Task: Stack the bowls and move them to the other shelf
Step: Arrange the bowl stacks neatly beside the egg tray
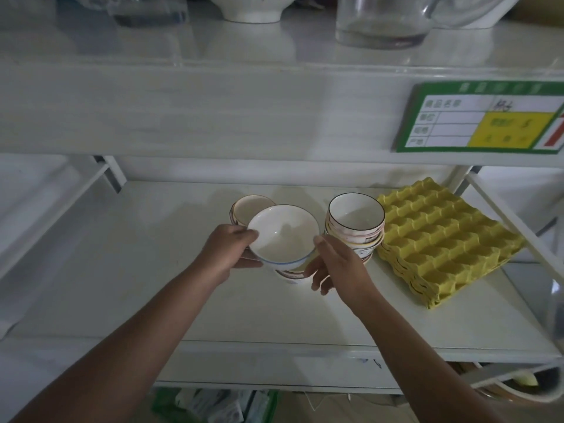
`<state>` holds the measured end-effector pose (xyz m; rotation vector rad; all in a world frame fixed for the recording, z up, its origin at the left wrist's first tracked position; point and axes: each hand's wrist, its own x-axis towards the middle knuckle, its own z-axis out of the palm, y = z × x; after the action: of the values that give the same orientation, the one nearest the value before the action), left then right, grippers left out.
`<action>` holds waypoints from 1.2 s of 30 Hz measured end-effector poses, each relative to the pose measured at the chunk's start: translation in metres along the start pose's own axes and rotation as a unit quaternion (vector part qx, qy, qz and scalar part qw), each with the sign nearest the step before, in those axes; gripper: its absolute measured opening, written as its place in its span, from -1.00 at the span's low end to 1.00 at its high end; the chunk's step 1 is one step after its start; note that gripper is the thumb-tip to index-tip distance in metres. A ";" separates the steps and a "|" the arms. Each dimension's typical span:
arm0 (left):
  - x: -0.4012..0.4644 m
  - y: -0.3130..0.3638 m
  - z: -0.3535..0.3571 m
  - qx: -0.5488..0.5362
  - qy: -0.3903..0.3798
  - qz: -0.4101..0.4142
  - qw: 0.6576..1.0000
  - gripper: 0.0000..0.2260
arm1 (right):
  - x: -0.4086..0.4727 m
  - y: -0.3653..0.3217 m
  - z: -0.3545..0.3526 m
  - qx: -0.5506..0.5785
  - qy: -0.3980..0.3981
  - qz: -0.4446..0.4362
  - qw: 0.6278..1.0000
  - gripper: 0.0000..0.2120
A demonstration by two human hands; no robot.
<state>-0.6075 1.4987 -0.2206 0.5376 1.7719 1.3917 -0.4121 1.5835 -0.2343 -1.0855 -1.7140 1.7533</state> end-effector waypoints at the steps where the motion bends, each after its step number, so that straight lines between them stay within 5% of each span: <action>1: 0.002 -0.001 0.006 -0.010 0.004 -0.001 1.000 -0.88 | 0.002 0.001 0.000 -0.004 0.005 -0.001 1.000 -0.77; 11: 0.020 -0.019 0.031 -0.106 0.024 -0.050 0.993 -0.74 | 0.023 0.013 0.000 -0.115 0.084 0.023 0.990 -0.71; 36: 0.029 -0.045 0.034 -0.036 0.078 0.009 0.996 -0.85 | 0.029 0.030 0.008 -0.169 0.125 0.047 0.977 -0.63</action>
<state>-0.5911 1.5271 -0.2751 0.4153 1.8347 1.5400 -0.4292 1.5979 -0.2706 -1.4848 -1.8637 1.3343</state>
